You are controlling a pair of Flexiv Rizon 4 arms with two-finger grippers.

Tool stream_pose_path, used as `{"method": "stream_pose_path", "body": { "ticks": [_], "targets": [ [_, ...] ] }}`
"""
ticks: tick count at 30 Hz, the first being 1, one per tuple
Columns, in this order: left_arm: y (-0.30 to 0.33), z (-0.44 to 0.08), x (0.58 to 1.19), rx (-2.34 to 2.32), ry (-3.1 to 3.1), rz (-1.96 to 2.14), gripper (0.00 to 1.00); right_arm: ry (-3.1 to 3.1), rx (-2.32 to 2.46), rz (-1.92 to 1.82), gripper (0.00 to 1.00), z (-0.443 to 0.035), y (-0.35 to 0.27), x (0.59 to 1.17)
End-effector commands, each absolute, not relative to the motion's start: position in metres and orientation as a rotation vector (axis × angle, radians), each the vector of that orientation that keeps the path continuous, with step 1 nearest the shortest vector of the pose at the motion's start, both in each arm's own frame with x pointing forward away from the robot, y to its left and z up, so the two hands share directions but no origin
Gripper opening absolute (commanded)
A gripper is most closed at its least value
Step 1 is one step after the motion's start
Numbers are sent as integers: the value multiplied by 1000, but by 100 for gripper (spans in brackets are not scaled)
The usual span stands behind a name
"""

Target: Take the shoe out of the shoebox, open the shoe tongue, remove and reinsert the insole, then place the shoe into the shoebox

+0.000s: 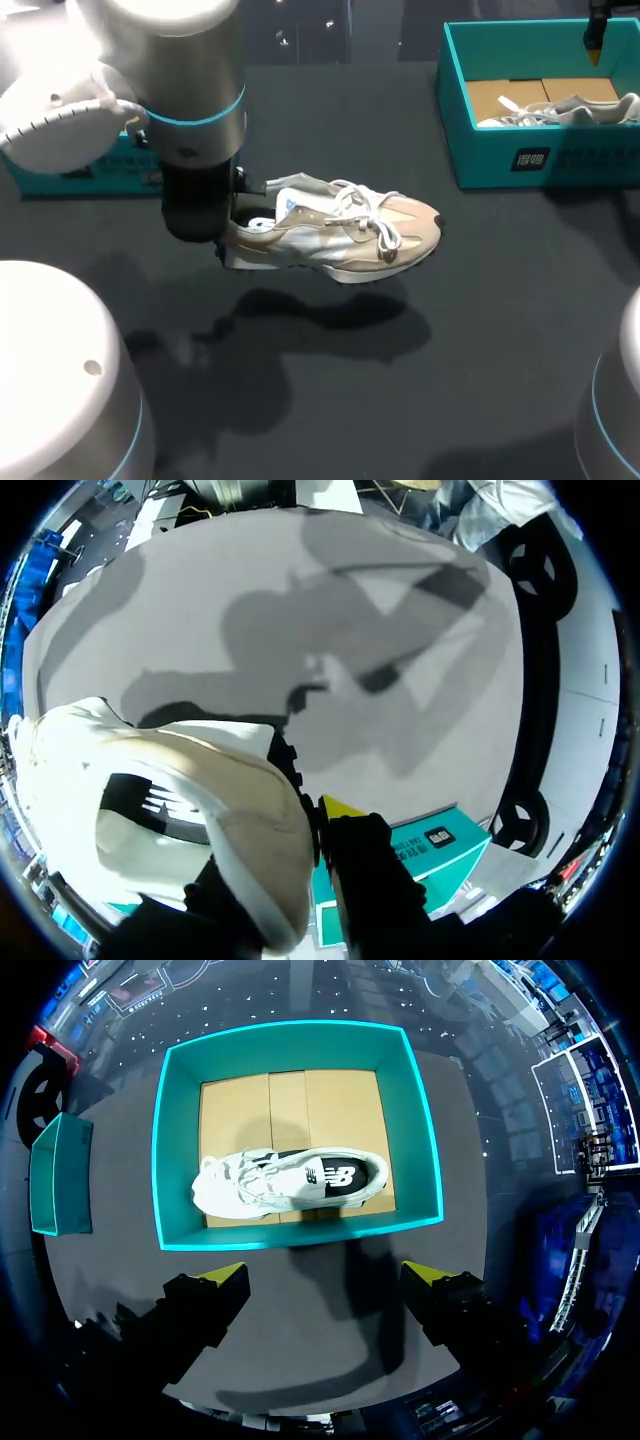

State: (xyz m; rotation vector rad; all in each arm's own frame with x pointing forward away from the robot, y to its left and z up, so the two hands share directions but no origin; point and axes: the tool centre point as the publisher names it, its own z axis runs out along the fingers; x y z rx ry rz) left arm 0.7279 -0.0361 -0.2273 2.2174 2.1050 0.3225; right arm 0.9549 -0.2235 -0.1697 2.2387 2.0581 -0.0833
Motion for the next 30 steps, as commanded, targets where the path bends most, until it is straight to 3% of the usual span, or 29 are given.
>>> {"method": "stream_pose_path", "body": {
  "ticks": [1,30],
  "targets": [
    [-51,-245,714,2229,2112,335,0,2056,2239,-84,100,-170,-223,955],
    [-96,-344,714,2286,2148,393,0,2056,2239,-84,100,-170,-223,955]
  ]
}}
